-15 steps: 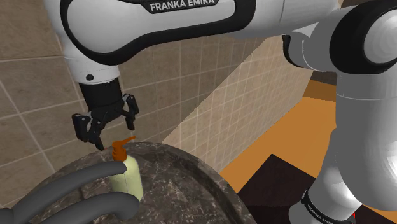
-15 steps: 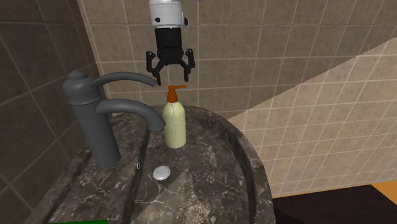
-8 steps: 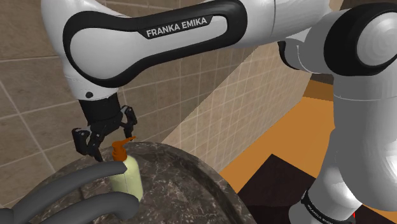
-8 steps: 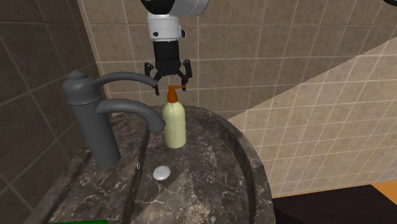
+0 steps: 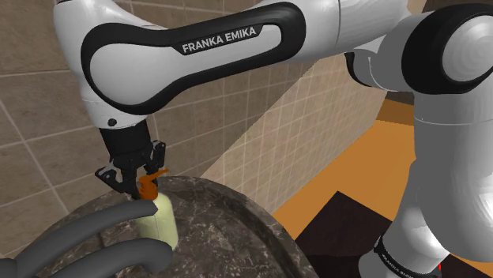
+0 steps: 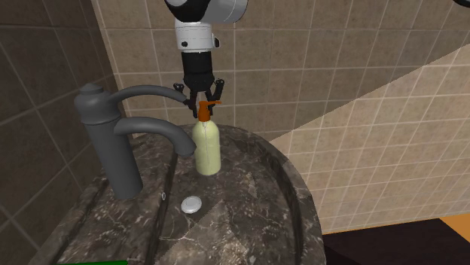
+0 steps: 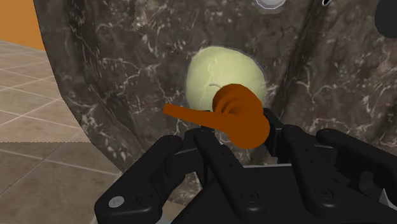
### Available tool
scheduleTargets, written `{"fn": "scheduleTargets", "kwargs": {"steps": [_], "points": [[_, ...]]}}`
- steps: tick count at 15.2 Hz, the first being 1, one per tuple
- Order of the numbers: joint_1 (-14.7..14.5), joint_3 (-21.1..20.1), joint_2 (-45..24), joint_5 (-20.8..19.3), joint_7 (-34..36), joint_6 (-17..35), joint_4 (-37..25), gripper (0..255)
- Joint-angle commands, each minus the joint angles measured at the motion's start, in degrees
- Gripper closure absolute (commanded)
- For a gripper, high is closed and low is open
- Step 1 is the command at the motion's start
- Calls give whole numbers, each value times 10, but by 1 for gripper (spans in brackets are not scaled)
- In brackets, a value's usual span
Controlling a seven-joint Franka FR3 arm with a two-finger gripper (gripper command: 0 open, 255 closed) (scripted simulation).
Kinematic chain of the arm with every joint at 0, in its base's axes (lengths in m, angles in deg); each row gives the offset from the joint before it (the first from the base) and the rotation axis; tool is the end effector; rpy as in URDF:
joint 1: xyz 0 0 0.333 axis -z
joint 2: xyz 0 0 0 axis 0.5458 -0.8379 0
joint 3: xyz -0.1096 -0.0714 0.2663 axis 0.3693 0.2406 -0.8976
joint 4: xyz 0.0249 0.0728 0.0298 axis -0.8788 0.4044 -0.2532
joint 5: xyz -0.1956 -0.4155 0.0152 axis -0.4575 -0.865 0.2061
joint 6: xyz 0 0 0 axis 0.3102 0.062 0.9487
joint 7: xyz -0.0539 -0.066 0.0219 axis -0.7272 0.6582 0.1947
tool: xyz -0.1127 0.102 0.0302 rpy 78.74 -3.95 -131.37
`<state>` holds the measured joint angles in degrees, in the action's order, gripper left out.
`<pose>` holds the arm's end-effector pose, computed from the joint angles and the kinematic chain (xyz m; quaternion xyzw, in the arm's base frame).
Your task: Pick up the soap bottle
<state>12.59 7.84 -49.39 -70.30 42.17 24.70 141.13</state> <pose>0.5232 0.4964 0.3716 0.9887 0.1477 -0.0245 0.0060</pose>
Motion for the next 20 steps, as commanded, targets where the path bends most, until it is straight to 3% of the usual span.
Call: {"fn": "scheduleTargets", "kwargs": {"steps": [1,4,20], "points": [[0,0,0,0,0,0,0,255],[0,0,-2,-1,0,-1,-2,255],[-14,-3,-5,0,-3,-120,-126,255]]}}
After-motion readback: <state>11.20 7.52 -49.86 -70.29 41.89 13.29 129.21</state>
